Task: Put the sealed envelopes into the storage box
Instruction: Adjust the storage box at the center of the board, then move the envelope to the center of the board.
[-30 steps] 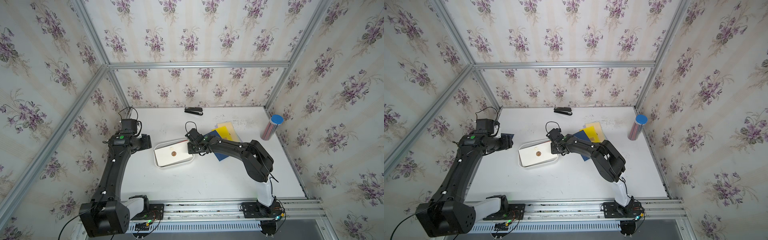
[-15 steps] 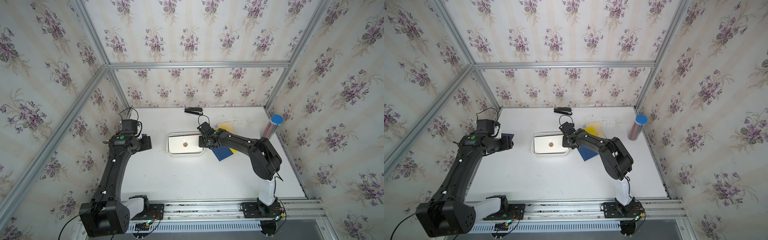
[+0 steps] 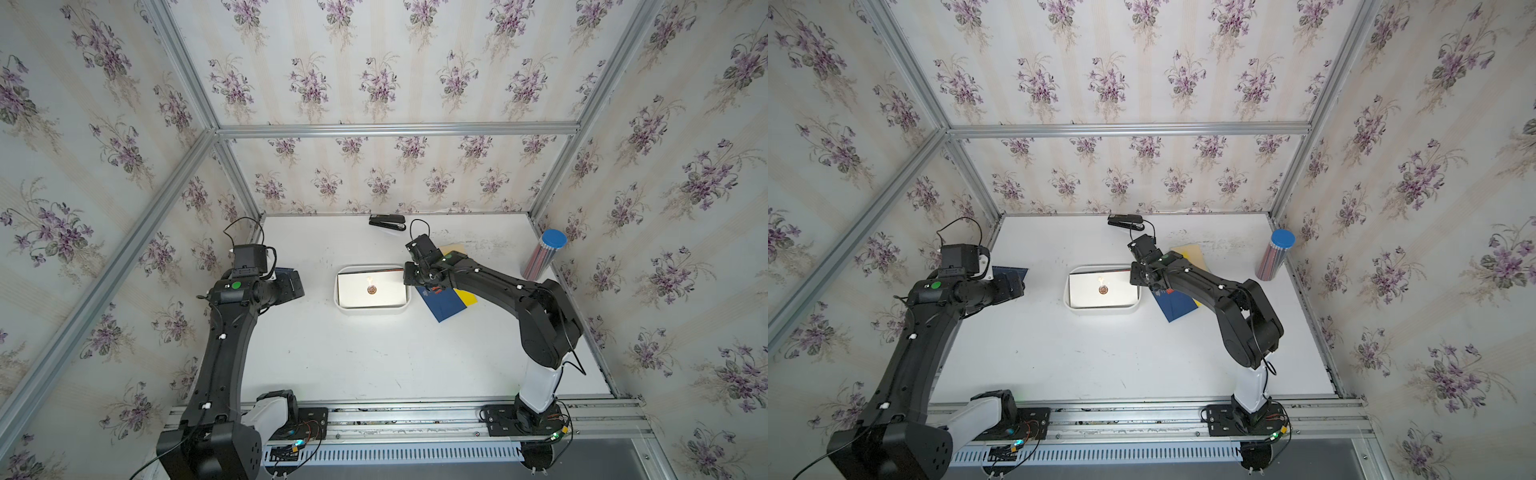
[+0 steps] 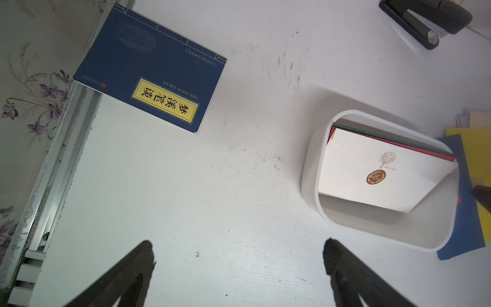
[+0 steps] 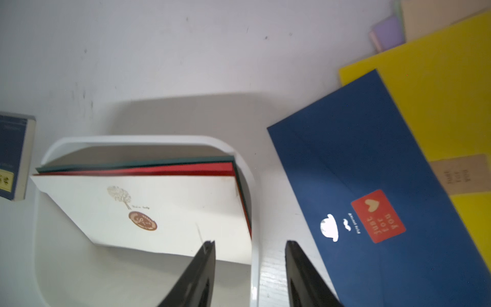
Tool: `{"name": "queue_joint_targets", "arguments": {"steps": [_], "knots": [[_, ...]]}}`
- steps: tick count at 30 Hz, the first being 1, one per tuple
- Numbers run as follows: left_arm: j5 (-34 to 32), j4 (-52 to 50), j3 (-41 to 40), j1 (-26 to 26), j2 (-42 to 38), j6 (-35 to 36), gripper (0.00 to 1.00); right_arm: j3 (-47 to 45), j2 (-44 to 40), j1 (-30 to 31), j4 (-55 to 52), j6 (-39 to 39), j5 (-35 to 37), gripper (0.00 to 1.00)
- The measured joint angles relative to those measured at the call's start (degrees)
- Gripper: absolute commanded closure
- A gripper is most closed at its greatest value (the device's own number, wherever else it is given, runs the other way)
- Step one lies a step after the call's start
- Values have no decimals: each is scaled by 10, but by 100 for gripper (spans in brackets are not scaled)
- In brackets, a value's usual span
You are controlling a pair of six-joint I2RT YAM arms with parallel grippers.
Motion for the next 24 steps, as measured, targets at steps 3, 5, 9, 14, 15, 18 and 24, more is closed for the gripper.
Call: {"name": "queue_joint_targets", "arguments": {"steps": [3, 5, 9, 14, 15, 18, 24], "knots": [[30, 16, -17, 0, -32, 0, 0, 3, -2, -50, 1, -17, -4, 46], [54, 24, -30, 0, -52, 0, 0, 17, 13, -94, 0, -27, -2, 39], [94, 30, -48, 0, -73, 1, 0, 87, 75, -148, -5, -63, 20, 34], [134, 32, -57, 0, -76, 3, 0, 254, 192, -184, -32, -91, 25, 34], [139, 32, -57, 0, -75, 3, 0, 295, 220, -190, -44, -93, 28, 34], [149, 32, -57, 0, -68, 4, 0, 415, 303, -204, -85, -105, 36, 34], [159, 32, -57, 0, -63, 5, 0, 588, 426, -217, -156, -119, 33, 34]]}}
